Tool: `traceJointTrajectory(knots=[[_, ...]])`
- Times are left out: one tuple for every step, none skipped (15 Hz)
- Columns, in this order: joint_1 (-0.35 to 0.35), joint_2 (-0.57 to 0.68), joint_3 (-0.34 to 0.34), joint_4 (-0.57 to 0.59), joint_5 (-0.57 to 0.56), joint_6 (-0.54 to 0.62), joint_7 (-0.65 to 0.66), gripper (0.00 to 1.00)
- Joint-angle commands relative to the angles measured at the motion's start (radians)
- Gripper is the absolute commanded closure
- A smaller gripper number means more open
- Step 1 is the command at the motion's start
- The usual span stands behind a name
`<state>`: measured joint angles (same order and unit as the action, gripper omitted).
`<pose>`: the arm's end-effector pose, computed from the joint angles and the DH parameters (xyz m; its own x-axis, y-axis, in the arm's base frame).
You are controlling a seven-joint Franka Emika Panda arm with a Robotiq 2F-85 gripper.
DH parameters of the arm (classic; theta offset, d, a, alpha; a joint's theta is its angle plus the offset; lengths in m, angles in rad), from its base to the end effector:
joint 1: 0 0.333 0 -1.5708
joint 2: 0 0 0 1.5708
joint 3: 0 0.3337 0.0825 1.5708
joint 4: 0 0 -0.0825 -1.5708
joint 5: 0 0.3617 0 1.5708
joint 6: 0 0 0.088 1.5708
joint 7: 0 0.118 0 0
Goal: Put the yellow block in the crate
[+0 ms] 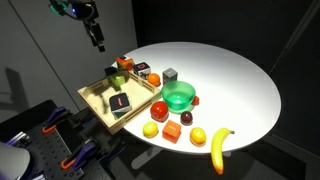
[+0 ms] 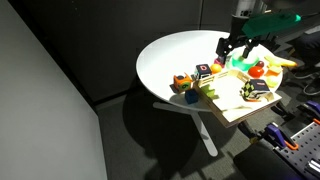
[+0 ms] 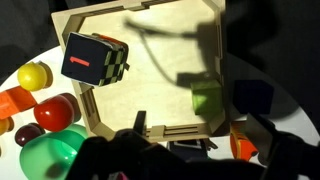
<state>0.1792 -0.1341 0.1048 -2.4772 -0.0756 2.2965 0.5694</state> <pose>0.4194 0.1200 0.3592 0.9724 -0.2332 -0.0049 -0.2319 -0.9691 0.0839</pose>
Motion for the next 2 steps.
traceJointTrajectory(knots=[[-0.028, -0.002, 0.027, 0.001, 0.006, -0.002, -0.005, 0.00], [-0.028, -0.002, 0.028, 0.001, 0.005, -0.002, -0.005, 0.00]])
